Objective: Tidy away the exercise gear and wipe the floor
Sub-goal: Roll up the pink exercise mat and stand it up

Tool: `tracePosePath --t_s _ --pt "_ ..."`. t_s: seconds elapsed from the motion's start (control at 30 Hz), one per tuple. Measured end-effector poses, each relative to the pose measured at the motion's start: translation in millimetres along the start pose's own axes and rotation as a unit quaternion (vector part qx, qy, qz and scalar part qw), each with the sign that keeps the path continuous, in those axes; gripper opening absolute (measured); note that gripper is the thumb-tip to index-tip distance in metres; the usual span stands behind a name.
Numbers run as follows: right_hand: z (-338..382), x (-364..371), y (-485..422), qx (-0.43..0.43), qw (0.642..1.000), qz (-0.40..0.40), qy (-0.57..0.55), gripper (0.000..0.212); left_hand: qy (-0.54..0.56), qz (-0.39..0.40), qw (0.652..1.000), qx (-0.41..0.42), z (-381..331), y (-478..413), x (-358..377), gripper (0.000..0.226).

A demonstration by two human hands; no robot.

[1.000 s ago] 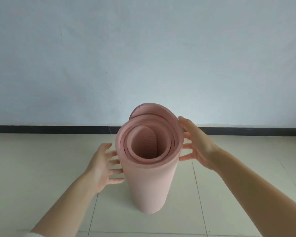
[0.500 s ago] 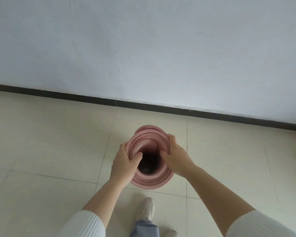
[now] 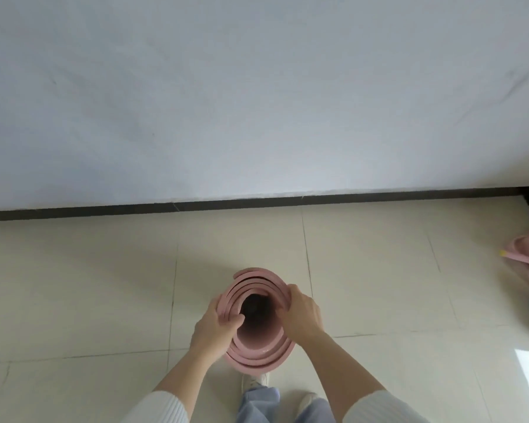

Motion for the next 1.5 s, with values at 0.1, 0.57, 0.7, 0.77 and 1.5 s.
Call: tracePosePath --t_s 0.1,0.57,0.7,0.77,1.5 --pt "-24.4 -35.6 -6.0 0.022 0.998 -0.002 -0.056 0.029 0.009 0.068 0.998 0.016 -38.7 -3.7 16.1 0.044" --pt "-288.1 -322.9 -10.3 0.1 0.967 -0.113 -0.207 0.018 -0.133 0.194 0.954 0.186 -310.3 24.7 296.4 0.058" --pt "-369.0 -411.0 -21.8 0.117 0.956 -0.146 -0.226 0.012 -0.143 0.217 0.94 0.222 -387.1 25.9 395.8 0.051" --pt "-404.7 -451.3 -28.4 0.126 0.95 -0.166 -0.235 0.012 -0.146 0.232 0.933 0.234 -421.9 25.7 440.3 0.051" --pt "-610.8 -784.1 -260.3 0.237 0.87 -0.276 -0.332 0.025 -0.193 0.304 0.853 0.379 -780.6 -129.9 789.3 0.04"
Point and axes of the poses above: each hand's wrist, its own y-axis away from the middle knuckle, its own x-axis out of the palm, z = x × y, the point moved 4 cm from there along -y, towards the middle knuckle, and after that the axes turned 10 degrees about x, right-handed, at the moved point
